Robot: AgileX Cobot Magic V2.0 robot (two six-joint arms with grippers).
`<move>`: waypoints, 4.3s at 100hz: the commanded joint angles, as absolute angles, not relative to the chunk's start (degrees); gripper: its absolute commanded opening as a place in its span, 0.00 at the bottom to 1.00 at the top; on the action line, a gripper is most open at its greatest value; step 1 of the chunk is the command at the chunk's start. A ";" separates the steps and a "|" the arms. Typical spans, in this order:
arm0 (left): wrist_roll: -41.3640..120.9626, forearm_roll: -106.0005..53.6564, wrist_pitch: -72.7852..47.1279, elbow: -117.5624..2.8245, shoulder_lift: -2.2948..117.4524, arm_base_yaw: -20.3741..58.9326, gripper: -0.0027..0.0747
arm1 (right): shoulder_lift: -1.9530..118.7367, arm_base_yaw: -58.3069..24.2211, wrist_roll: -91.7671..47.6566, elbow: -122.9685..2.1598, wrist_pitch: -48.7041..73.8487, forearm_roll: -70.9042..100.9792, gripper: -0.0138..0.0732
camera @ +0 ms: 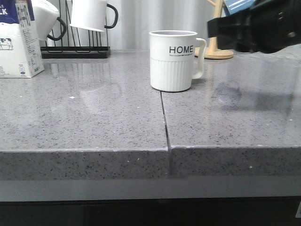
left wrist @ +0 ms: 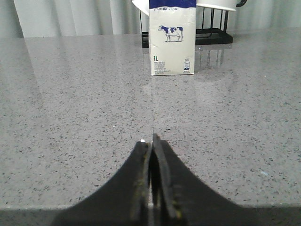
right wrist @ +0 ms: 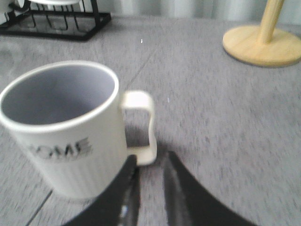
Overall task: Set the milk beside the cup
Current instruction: 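Release the mug and withdraw the right gripper, then reach the left gripper to the milk carton and grasp it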
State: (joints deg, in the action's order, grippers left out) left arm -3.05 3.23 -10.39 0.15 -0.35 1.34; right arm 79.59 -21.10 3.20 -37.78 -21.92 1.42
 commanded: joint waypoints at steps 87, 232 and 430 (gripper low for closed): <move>-3.39 3.77 -5.72 2.61 -2.10 1.72 0.01 | 26.58 -6.13 3.06 -31.29 18.12 0.75 0.08; -3.39 4.66 -20.11 -28.35 27.09 1.72 0.11 | 1.67 -6.13 3.06 -23.95 23.83 0.70 0.08; -3.86 -4.32 19.33 -55.76 85.39 5.76 0.86 | 1.67 -6.13 3.06 -23.95 23.83 0.70 0.08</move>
